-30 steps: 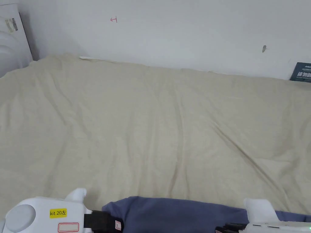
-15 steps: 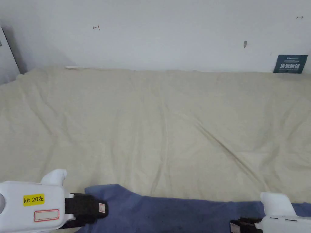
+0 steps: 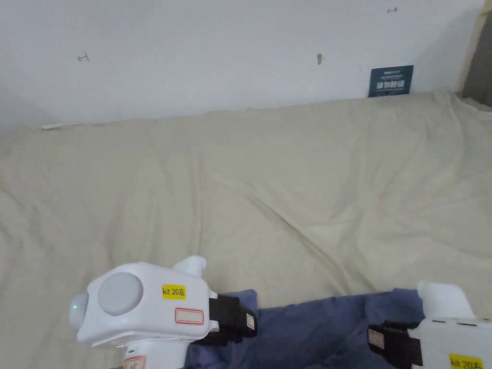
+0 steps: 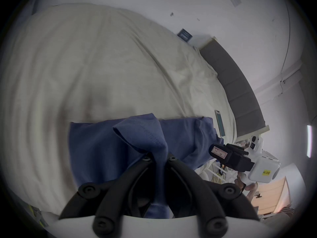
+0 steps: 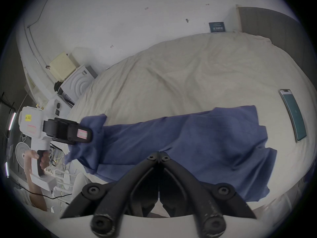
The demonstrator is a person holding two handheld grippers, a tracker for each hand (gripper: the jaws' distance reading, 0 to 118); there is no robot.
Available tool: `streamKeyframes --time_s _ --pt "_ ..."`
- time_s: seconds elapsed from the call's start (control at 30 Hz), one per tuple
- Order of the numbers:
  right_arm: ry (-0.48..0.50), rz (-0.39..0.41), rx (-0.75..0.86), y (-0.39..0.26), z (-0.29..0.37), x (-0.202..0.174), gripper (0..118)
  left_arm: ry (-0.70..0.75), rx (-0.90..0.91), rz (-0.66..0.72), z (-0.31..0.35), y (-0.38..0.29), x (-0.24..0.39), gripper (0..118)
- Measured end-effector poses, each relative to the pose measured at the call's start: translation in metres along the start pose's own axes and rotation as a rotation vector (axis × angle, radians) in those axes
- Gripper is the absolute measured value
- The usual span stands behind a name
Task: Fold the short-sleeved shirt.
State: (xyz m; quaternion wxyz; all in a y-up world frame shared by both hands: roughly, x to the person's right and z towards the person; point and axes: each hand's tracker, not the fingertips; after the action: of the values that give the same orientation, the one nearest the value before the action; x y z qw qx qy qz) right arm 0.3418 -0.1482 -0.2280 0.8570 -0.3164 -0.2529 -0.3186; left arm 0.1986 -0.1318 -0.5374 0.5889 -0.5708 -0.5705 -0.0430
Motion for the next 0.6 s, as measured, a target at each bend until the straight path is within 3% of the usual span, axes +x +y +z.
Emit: streamKeyframes --time_s 0.07,0.13,0.17,0.2,0.23,0.27,0.47,0.6 --pt "0.001 -0.024 0.01 -0.002 0.005 0.009 0 0.011 -0.061 0.007 -0.019 0.002 0.012 15" --pt "0.002 -0.043 0.017 -0.002 0.006 0.018 0 0.05 -0.069 -0.078 -0.03 -0.001 0.021 18" --pt "0.0 -0.051 0.018 -0.003 0.005 0.021 0 0.064 -0.068 -0.08 -0.034 -0.002 0.024 26" --pt "-0.002 -0.057 0.019 -0.003 0.005 0.023 0 0.056 -0.075 -0.089 -0.036 -0.003 0.026 56" --pt "-0.001 -0.061 0.017 -0.004 0.004 0.024 0 0.05 -0.074 -0.091 -0.038 -0.004 0.027 77" --pt "0.0 -0.065 0.015 -0.004 0.003 0.026 0 0.043 -0.066 -0.09 -0.037 -0.005 0.029 87" --pt "0.022 -0.047 0.006 -0.005 -0.001 0.018 0 0.067 0.01 -0.189 -0.006 -0.006 0.039 89" --pt "0.032 -0.031 0.005 -0.004 -0.002 0.012 0 0.064 0.031 -0.146 0.024 -0.008 0.024 89"
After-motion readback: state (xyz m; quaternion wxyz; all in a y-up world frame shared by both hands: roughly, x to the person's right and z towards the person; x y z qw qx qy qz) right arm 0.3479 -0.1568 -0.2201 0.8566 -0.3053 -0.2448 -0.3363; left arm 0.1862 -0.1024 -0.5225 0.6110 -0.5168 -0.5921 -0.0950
